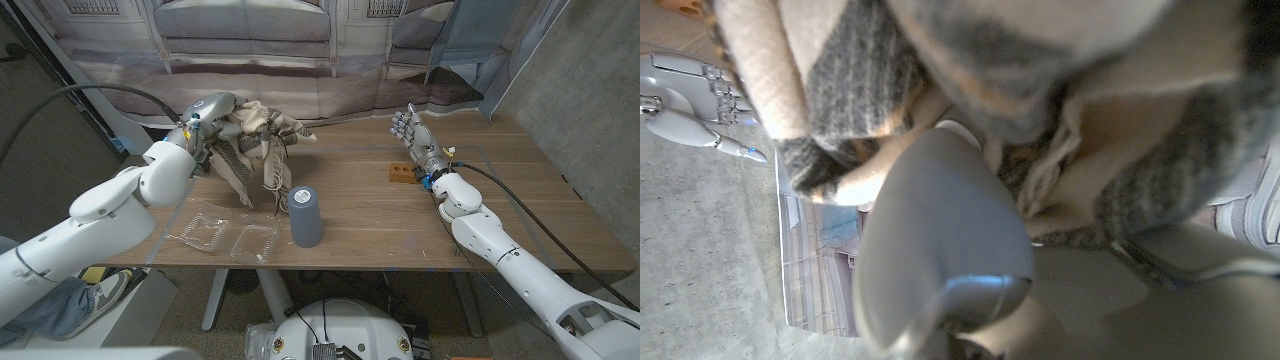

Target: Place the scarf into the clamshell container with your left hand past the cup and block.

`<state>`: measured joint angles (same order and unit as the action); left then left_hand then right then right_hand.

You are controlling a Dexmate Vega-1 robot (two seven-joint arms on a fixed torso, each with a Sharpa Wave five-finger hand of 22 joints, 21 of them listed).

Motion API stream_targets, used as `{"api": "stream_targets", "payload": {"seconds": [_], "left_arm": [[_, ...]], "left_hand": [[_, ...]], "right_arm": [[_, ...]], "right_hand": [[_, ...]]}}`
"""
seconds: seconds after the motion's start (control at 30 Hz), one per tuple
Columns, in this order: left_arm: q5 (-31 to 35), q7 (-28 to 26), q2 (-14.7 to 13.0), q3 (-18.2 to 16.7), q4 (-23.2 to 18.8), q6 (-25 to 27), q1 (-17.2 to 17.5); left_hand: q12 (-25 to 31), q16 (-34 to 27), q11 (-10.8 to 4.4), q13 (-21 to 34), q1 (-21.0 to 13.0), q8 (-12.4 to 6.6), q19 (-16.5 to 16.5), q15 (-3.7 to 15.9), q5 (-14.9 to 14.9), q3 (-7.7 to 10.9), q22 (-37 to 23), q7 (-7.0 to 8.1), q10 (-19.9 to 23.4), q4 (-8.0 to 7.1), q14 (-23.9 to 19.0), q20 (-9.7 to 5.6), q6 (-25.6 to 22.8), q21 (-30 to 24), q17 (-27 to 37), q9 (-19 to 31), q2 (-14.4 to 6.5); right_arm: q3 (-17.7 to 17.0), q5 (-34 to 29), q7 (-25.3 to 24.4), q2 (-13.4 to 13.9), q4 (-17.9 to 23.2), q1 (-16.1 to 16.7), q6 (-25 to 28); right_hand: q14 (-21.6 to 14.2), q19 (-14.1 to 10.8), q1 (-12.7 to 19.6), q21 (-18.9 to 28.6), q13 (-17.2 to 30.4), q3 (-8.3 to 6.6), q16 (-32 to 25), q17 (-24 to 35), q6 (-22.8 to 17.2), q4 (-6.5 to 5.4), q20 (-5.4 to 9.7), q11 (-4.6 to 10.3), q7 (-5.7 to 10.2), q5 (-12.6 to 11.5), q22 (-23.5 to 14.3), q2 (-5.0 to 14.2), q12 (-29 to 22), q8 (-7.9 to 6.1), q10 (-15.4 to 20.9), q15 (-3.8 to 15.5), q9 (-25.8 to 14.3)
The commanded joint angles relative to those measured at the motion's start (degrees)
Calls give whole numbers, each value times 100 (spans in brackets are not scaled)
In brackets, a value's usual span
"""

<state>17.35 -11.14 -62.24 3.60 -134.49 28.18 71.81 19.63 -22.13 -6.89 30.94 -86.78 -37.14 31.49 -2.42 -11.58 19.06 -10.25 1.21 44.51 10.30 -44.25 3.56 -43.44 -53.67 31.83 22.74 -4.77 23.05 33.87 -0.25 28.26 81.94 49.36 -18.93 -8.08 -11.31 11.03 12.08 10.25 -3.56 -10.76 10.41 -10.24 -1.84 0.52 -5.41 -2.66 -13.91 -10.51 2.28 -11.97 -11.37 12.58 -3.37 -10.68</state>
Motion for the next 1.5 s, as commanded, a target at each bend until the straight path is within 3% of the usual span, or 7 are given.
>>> {"api": "stream_targets", "payload": {"seconds": [0.03,0.23,0.63,0.93,1.5], "left_arm": [[146,110,-76,-65,-146,4,160],[142,193,-78,-422,-245,-188,558],[547,292,179,-775,-513,-84,1111],[856,668,229,-857,-805,165,1244],[1421,936,756,-1268,-1096,38,1858]], "left_hand": [[-24,5,-53,35,12,-31,651,1323,-47,476,-28,-147,96,-215,-787,-925,-176,-62,238,11,-89],[-43,16,-58,56,23,-36,634,1335,-47,495,-28,-131,106,-210,-792,-926,-188,-99,254,6,-84],[-71,22,-70,90,50,-50,605,1346,-47,523,-27,-133,136,-205,-829,-940,-198,-162,286,10,-71],[-87,25,-78,113,83,-58,588,1352,-46,538,-28,-111,168,-210,-863,-936,-205,-209,306,9,-59],[-133,52,-84,159,139,-75,546,1359,-45,576,-24,-113,213,-210,-878,-946,-265,-300,350,-24,-37]], "right_arm": [[-40,46,-18,41,31,48,54],[-41,28,-54,52,75,52,76],[-39,-21,-91,46,121,46,39],[-59,31,-37,40,75,55,2],[-45,32,3,29,55,53,-32]], "right_hand": [[-37,-39,63,-16,33,7,2,15,-60,9,-14,4,-18,-3,-26,10,-8,12,39,4,-16],[-36,-39,63,-17,33,9,3,15,-59,10,-15,6,-19,-2,-26,12,-8,12,41,5,-16],[-34,-42,62,-17,33,16,3,16,-56,12,-15,13,-20,-2,-26,15,-8,13,43,17,-16],[-39,-43,62,-18,33,19,1,16,-55,14,-17,9,-21,-1,-26,17,-6,13,38,13,-16],[-40,-44,64,-21,33,27,1,15,-59,20,-17,17,-20,-1,-26,21,-6,12,39,11,-16]]}}
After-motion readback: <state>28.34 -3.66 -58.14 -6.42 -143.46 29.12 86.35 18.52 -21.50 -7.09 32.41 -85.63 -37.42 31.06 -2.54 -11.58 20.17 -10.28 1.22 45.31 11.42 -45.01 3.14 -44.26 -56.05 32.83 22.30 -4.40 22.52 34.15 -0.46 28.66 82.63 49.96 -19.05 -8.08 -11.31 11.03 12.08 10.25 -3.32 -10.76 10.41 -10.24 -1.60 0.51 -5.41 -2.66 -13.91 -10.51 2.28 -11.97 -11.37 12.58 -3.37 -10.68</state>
